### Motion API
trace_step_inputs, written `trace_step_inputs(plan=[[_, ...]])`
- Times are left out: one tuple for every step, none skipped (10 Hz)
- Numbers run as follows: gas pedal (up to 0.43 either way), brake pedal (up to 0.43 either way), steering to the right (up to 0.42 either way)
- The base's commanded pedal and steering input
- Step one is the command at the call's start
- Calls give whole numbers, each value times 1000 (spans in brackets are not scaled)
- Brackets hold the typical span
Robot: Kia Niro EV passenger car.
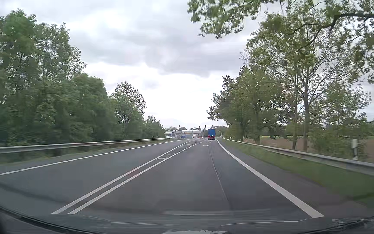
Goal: Follow the waypoints while adhering to traffic rules and regulations
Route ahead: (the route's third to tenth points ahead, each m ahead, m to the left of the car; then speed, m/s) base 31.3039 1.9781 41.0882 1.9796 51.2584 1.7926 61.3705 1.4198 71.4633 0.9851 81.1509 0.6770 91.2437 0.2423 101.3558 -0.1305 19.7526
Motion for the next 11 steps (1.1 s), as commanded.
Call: trace_step_inputs(plan=[[0, 18, 5], [0, 85, 5], [0, 152, 5], [0, 165, 6], [0, 189, 6], [0, 213, 6], [0, 232, 5], [0, 238, 6], [0, 238, 6], [0, 238, 5], [0, 238, 5]])
